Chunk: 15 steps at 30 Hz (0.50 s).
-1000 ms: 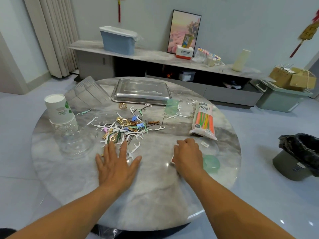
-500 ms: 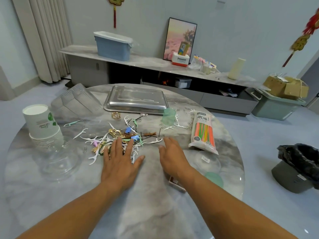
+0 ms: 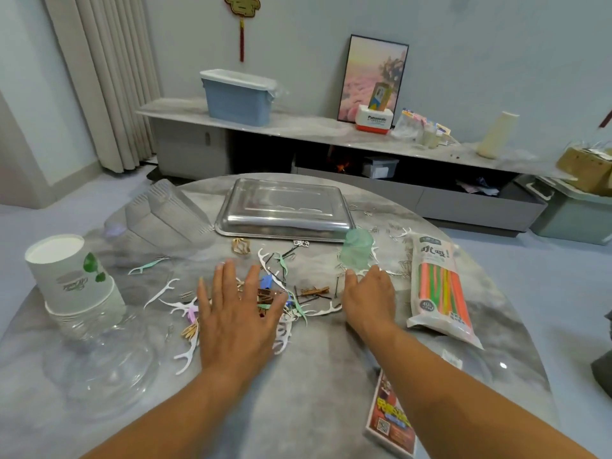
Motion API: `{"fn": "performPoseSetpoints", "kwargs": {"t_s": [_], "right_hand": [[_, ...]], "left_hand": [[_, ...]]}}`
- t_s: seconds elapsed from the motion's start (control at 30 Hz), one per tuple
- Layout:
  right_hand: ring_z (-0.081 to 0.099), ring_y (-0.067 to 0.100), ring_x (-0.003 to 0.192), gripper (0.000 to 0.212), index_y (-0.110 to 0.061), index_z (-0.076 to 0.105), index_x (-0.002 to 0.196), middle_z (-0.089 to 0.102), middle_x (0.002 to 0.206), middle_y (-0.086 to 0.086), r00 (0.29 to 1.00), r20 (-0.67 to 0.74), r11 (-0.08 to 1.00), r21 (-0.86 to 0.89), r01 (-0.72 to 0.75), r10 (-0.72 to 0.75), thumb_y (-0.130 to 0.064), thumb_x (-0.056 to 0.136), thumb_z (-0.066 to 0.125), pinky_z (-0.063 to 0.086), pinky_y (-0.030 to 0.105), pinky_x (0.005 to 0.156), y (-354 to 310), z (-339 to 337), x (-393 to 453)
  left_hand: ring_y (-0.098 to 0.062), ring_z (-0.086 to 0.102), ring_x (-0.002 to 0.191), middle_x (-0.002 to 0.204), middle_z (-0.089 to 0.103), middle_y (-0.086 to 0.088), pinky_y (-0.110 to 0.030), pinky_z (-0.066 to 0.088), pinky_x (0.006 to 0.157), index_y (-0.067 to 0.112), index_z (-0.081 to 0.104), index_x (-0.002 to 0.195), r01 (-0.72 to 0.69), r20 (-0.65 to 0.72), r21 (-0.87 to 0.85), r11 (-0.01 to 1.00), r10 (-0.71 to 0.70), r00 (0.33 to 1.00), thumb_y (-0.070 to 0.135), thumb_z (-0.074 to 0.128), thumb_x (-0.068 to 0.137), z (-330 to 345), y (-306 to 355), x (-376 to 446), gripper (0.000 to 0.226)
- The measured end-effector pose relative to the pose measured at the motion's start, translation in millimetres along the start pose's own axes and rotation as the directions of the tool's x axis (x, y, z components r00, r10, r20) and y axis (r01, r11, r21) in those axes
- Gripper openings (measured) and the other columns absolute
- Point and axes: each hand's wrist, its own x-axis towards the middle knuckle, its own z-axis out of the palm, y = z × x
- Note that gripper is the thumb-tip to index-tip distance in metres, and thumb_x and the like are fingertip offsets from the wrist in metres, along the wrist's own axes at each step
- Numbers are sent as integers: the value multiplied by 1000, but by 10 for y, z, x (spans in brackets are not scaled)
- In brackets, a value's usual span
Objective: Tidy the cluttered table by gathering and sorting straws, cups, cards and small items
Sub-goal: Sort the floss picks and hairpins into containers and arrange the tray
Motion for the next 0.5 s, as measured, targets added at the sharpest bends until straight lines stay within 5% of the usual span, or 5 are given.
{"fn": "performPoseSetpoints", "kwargs": {"t_s": [0.1,0.23,0.5], "right_hand": [[9,33,154,80,-6,11,160,11,167,16,997,24,988,-136,-67,71,-59,103,31,9,48,126,82,64,147],[1,30,156,82,-14,12,162,5,169,11,995,97,973,-230,38,-16,-68,100,19,1,51,125,153,166,298],[20,23,152,68,-19,39,150,29,162,6,894,333,899,-212,382,-301,-62,101,17,19,49,122,90,266,-63]], "left_hand": [[-26,-6,156,168,7,-13,-51,-4,125,32,19,160,160,50,56,986,-163,985,75,11,95,-31,-172,72,78],[-27,-10,156,169,-2,-12,-56,-7,122,38,5,161,293,154,70,953,-301,941,77,-1,89,10,-167,126,82],[-12,3,155,169,15,3,-43,0,126,42,15,158,59,256,-173,983,-13,967,76,5,92,77,88,199,74]]}}
